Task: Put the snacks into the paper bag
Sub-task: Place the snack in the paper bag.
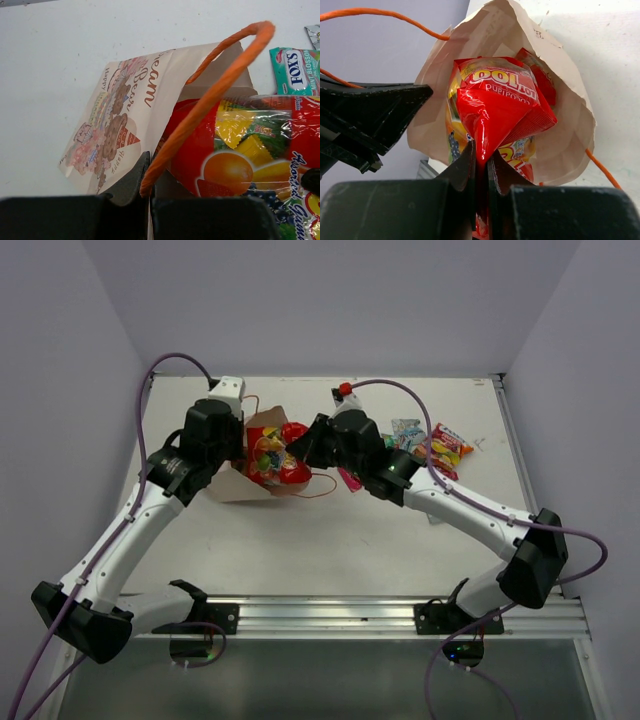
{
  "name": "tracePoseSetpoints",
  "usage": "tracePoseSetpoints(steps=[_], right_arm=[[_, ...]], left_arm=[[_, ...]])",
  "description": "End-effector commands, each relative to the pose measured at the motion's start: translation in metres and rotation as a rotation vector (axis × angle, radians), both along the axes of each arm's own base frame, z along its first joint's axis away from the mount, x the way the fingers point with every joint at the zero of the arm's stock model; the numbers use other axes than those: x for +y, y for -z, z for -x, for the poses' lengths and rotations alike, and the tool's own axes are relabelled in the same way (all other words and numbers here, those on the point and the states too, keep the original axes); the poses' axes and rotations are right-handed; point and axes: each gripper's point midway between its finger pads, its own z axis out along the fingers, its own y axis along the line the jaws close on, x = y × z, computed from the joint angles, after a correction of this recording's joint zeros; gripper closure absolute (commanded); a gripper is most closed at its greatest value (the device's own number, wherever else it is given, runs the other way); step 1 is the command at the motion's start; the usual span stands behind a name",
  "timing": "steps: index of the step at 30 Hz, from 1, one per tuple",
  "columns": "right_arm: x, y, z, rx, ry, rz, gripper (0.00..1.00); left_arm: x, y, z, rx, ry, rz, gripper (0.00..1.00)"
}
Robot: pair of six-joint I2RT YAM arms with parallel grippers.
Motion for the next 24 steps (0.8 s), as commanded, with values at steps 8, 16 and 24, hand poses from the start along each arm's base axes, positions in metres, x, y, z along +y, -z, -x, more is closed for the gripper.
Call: tracePoseSetpoints(steps=[8,16,24], right_arm=[[0.029,-0.049,-0.017,0.079,0.088,-0.336,1.0],[0.056,-0.044,-0.021,0.181,0.056,-0.469,1.0],[0.071,-0.04,-0.025,0.217,0.054,-0.526,1.0]], left_arm=[[-0.013,-0.018,-0.004,-0.024,0.02,0.1,1.0],[-0.018,-0.021,0.0,-0.014,0.039,0.127,1.0],[-0.027,-0.027,0.004,-0.007,0.073,0.174,1.0]])
